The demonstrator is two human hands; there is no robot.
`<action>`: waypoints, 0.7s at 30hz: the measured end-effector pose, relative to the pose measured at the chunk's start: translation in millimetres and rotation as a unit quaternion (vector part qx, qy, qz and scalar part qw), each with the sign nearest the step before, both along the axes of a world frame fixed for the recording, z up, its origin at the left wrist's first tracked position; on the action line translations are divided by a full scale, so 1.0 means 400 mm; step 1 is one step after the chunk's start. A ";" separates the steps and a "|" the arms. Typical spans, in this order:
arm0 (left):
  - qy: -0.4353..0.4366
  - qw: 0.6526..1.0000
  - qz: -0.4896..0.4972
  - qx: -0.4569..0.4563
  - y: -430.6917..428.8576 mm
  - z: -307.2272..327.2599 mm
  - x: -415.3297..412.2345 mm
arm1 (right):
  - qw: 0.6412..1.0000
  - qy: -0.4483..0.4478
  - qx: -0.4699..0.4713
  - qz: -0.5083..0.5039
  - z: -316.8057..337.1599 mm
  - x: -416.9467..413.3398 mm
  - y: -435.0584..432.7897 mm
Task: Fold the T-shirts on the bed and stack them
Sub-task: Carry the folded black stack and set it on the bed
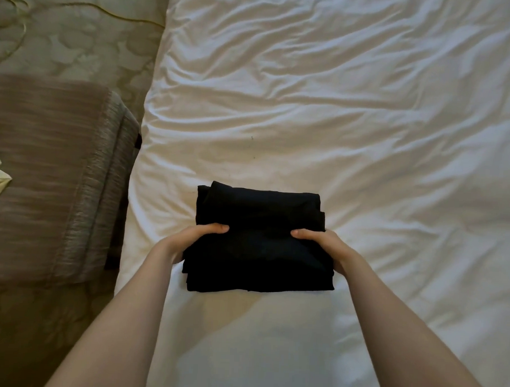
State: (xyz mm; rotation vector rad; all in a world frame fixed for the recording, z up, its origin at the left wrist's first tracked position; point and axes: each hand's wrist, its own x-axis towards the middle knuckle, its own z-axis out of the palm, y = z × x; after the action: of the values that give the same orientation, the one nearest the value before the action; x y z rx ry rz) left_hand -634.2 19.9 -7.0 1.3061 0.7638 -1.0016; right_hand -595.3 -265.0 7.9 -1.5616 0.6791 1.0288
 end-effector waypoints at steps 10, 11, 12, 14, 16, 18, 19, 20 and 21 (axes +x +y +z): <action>-0.042 0.999 0.030 0.002 -0.068 0.099 -0.061 | 0.994 -0.024 0.000 -0.104 0.069 -0.084 -0.016; -0.049 0.999 0.020 0.001 -0.082 0.115 -0.064 | 0.993 -0.028 -0.002 -0.111 0.083 -0.097 -0.031; -0.052 0.999 0.014 -0.001 -0.093 0.125 -0.069 | 0.993 -0.029 -0.005 -0.116 0.092 -0.110 -0.044; -0.060 0.998 0.001 -0.001 -0.129 0.151 -0.073 | 0.991 -0.036 -0.007 -0.131 0.118 -0.137 -0.078; -0.067 0.998 -0.012 0.006 -0.171 0.180 -0.077 | 0.988 -0.044 -0.009 -0.150 0.146 -0.162 -0.117; -0.075 0.997 -0.035 0.008 -0.216 0.209 -0.082 | 0.984 -0.052 -0.010 -0.169 0.176 -0.192 -0.162; -0.080 0.995 -0.051 0.007 -0.236 0.222 -0.083 | 0.983 -0.055 -0.011 -0.176 0.189 -0.205 -0.183; -0.086 0.994 -0.065 0.006 -0.255 0.233 -0.085 | 0.981 -0.056 -0.011 -0.183 0.200 -0.219 -0.202; -0.095 0.992 -0.082 0.007 -0.281 0.252 -0.087 | 0.979 -0.061 -0.013 -0.193 0.218 -0.238 -0.230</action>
State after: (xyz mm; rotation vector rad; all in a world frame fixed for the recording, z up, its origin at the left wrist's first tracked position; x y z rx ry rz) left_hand -669.0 -92.4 93.7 1.4706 0.5249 -0.9856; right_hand -690.7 -356.9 95.1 -1.4286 0.8702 0.6330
